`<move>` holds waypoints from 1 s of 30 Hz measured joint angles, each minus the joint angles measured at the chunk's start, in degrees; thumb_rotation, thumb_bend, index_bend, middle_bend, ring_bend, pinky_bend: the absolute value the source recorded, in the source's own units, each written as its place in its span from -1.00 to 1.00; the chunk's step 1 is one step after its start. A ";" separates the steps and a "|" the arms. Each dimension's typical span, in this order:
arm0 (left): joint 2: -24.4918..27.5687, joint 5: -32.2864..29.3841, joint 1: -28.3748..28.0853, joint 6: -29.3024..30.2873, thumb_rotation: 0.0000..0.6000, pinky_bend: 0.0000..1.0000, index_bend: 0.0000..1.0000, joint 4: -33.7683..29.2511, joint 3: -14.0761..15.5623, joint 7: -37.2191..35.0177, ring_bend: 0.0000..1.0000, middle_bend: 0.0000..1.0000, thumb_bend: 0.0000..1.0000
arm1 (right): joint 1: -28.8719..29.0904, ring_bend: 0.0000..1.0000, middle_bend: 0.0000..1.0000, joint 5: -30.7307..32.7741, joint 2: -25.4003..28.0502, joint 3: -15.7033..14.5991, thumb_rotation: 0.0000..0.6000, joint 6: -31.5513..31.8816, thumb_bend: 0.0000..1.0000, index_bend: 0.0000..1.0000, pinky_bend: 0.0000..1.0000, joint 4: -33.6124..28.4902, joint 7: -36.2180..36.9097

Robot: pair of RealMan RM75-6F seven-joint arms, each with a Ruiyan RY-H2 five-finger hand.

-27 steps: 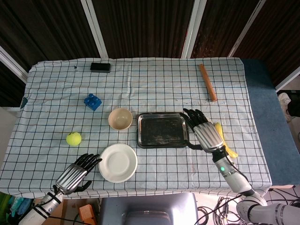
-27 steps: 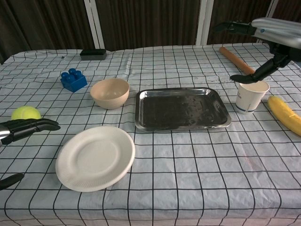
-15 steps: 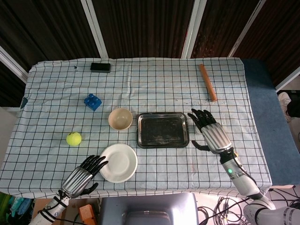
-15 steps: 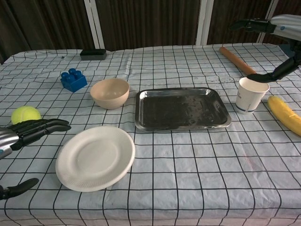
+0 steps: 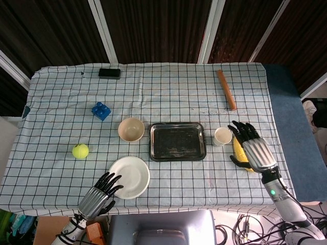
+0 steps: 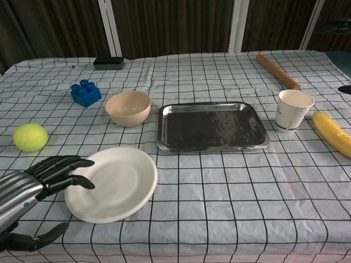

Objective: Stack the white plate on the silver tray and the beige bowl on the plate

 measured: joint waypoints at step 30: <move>-14.69 -0.73 0.02 5.84 1.00 -0.86 -0.05 22.46 -0.35 -4.73 -0.93 -0.68 -0.31 | 0.30 -1.00 -1.00 3.94 1.27 -0.04 1.00 -2.65 -0.58 -1.00 -1.00 -1.30 -1.02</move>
